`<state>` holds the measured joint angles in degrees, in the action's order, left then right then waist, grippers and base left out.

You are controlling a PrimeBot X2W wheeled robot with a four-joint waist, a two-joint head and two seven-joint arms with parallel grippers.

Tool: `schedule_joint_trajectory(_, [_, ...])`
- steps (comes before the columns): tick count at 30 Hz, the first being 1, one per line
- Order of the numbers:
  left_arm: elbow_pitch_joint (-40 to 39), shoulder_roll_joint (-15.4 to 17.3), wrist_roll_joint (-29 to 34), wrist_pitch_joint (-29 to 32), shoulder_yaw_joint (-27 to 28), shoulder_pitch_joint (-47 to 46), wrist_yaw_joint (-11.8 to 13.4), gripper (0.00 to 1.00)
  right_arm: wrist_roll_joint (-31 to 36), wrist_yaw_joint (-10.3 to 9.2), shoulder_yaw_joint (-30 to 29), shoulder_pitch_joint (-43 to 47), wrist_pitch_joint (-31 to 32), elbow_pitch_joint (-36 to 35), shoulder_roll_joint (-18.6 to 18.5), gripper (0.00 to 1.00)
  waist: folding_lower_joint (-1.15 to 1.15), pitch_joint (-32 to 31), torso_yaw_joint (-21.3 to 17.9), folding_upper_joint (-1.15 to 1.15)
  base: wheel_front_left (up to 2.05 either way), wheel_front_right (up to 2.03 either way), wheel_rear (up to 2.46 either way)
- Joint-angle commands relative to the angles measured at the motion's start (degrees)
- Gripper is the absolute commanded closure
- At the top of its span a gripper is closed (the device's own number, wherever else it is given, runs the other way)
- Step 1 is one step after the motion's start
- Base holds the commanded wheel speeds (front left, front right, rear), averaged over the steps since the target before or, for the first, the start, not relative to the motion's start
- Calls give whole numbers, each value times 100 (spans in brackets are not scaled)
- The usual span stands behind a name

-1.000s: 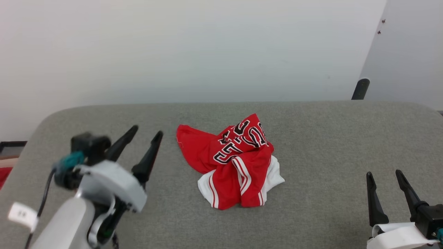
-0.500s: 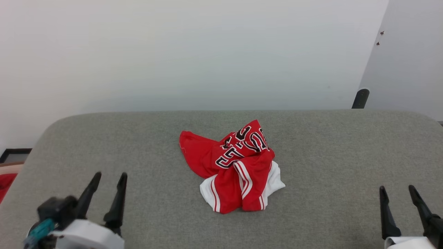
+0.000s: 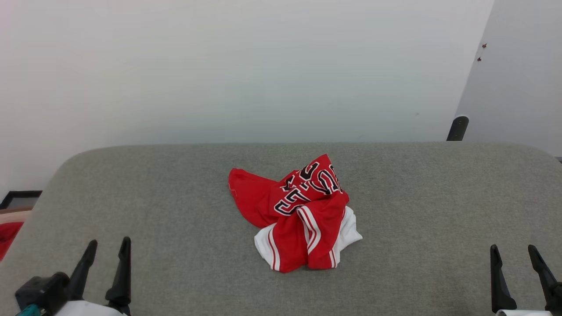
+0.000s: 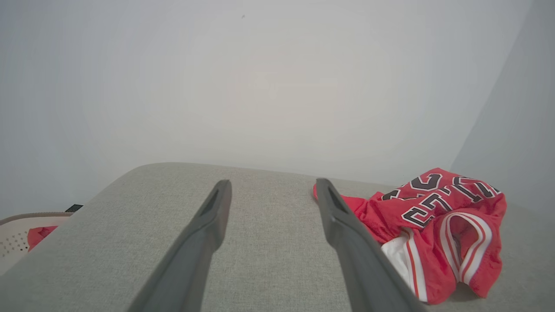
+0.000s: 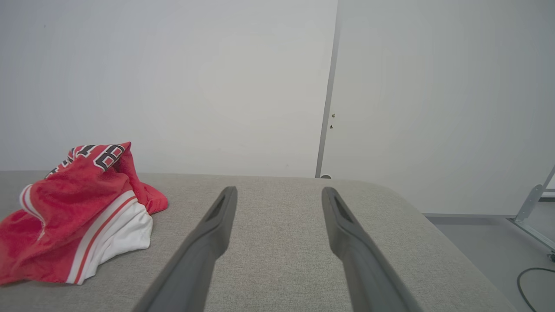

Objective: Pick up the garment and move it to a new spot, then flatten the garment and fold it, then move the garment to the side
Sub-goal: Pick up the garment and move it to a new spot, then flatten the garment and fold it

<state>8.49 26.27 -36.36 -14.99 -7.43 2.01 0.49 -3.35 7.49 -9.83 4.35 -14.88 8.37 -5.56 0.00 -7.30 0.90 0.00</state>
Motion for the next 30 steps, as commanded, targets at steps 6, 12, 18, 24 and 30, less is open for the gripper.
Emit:
schedule_joint_trajectory(6, [-32,-106,125,-21,79,-6,-82,0,-40,0,111,100,55,-38,-18,0,0,36,152,0,0,0,0])
schedule_joint_trajectory(12, [-4,-132,189,15,19,-163,-41,0,-200,0,382,41,273,13,-110,0,0,71,525,0,0,0,0])
schedule_joint_trajectory(18, [-38,-143,244,175,-113,-292,6,0,-453,0,814,-222,770,111,-316,0,0,152,957,0,0,0,0])
schedule_joint_trajectory(24, [-60,-232,290,296,-316,-383,-8,0,-817,0,1139,-509,1475,275,-633,0,0,282,1447,0,0,0,0])
schedule_joint_trajectory(30, [-10,-346,337,301,-498,-487,-54,0,-1136,0,1217,-769,2338,452,-872,0,0,478,1894,0,0,0,0])
